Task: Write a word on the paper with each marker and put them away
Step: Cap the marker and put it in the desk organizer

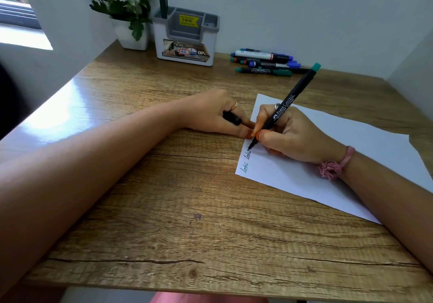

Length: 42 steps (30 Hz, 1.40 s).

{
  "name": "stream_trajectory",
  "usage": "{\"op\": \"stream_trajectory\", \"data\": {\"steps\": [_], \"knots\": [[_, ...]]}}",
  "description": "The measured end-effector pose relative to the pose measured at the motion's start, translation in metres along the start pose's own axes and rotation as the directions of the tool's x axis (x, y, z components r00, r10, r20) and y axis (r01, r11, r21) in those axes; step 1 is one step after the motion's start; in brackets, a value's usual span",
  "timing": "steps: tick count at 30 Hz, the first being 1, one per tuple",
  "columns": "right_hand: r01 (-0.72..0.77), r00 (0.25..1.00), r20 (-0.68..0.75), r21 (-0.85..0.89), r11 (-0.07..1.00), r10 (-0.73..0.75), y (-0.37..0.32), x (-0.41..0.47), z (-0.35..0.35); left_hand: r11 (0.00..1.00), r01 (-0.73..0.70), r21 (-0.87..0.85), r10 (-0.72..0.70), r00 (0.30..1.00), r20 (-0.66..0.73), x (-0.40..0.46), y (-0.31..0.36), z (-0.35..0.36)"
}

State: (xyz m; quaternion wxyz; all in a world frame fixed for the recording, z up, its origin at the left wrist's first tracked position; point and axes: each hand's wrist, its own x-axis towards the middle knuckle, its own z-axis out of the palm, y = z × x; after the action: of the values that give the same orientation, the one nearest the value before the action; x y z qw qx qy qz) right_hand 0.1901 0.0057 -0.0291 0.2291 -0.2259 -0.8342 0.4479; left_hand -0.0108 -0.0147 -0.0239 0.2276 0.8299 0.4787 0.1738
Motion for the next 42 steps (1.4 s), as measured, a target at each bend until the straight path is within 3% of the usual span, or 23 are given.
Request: {"op": "stream_trajectory", "data": {"steps": [5, 8, 11, 13, 17, 20, 24, 36, 42], "knots": [[-0.006, 1.000, 0.013, -0.012, 1.000, 0.006, -0.001, -0.001, -0.001, 1.000, -0.022, -0.006, 0.022, 1.000, -0.005, -0.001, 0.002, 0.000], [-0.032, 0.996, -0.075, 0.196, 0.980, 0.048, -0.002, 0.000, -0.002, 1.000, -0.024, -0.016, 0.024, 1.000, -0.009, -0.002, 0.004, 0.000], [0.044, 0.978, -0.207, 0.331, 0.943, 0.027, -0.009, 0.004, -0.009, 1.000, 0.012, -0.015, -0.012, 1.000, -0.020, -0.003, 0.005, 0.000], [0.090, 0.973, -0.229, 0.303, 0.949, -0.019, -0.017, 0.005, -0.016, 0.996, 0.046, -0.081, -0.051, 0.996, -0.067, -0.004, 0.005, 0.000], [-0.001, 0.979, -0.196, 0.217, 0.976, 0.045, -0.025, 0.001, -0.025, 0.986, 0.038, -0.162, -0.059, 0.990, -0.125, -0.003, 0.003, 0.000], [0.021, 0.979, -0.202, 0.094, 0.995, -0.002, -0.024, -0.002, -0.022, 0.983, 0.032, -0.182, -0.059, 0.988, -0.146, -0.003, 0.003, 0.000], [0.017, 0.972, -0.236, 0.150, 0.989, 0.019, -0.022, -0.005, -0.019, 0.974, 0.056, -0.218, -0.091, 0.984, -0.154, -0.004, 0.002, 0.000], [0.072, 0.968, -0.249, 0.098, 0.993, -0.045, -0.017, -0.006, -0.020, 0.969, 0.084, -0.231, -0.121, 0.981, -0.151, -0.005, 0.007, -0.001], [0.214, 0.939, -0.232, -0.184, 0.959, -0.254, -0.016, -0.004, -0.026, 0.981, 0.065, -0.185, -0.100, 0.977, -0.188, -0.006, 0.009, -0.003]]}}
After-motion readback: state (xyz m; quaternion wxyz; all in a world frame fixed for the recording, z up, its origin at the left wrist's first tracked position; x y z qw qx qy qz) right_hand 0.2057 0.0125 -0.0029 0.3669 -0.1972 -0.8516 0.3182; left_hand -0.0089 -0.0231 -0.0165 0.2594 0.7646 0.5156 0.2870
